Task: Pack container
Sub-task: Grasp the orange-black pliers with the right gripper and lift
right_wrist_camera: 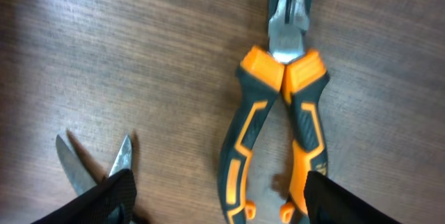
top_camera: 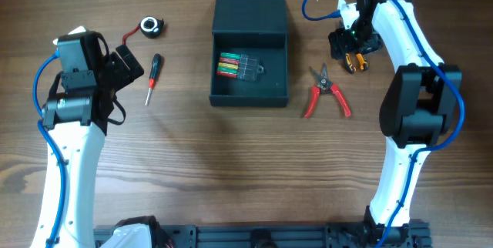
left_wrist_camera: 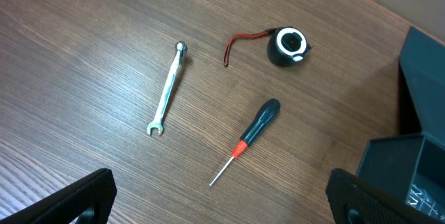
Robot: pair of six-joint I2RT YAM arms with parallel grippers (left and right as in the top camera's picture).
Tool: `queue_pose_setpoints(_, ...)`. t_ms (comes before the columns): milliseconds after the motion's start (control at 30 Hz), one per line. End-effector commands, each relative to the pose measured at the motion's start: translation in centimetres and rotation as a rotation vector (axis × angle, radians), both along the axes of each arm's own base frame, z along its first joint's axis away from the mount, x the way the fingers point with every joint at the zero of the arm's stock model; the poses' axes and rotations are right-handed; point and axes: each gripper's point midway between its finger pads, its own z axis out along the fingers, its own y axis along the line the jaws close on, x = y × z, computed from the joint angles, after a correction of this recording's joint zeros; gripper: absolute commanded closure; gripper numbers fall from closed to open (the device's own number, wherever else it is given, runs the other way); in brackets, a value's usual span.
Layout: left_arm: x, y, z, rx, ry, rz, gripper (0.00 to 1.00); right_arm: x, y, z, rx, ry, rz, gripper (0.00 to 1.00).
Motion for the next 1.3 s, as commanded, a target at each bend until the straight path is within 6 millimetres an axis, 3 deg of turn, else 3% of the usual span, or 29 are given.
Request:
queue_pose_setpoints(0,0.4,0.0,0.7,0.004,-0.014,-0.015,0.0,-1.3,0.5,-1.1,0.023,0.061,-0.051,0.25)
queue_pose_setpoints(233,0.4,0.0,0.7,0.003,-0.014,-0.016,0.0,-0.2,0.8,-1.3,0.046,0.022,-0.074,0.31)
queue_pose_setpoints(433,0.4,0.0,0.7,0.004,-0.014,-0.015,0.0,-0.9,0.8,-4.4,0.043,0.087,-0.082,0.34)
queue_pose_setpoints(600,0.4,0.0,0.7,0.003,-0.014,-0.016,0.0,-1.2,0.8,-5.8,0.041,0.112,-0.103,0.44)
queue_pose_setpoints(867,0.4,0.0,0.7,0.003,-0.014,-0.016,0.0,-1.8,0.8,-6.7,0.038,0.146,-0.103,0.86)
queue_pose_setpoints(1033,0.4,0.0,0.7,0.004,-0.014,-0.015,0.0,-2.3,0.8,-6.6,0.037,0.164,-0.104,0.92)
queue_pose_setpoints(1167,0.4,0.0,0.7,0.003,-0.014,-0.016,0.0,-1.8,0.8,-5.3,0.039,0.137,-0.103,0.95)
queue_pose_setpoints(1267,0.4,0.0,0.7,0.004,-0.014,-0.015,0.0,0.2,0.9,-0.2,0.05,0.007,-0.096,0.96)
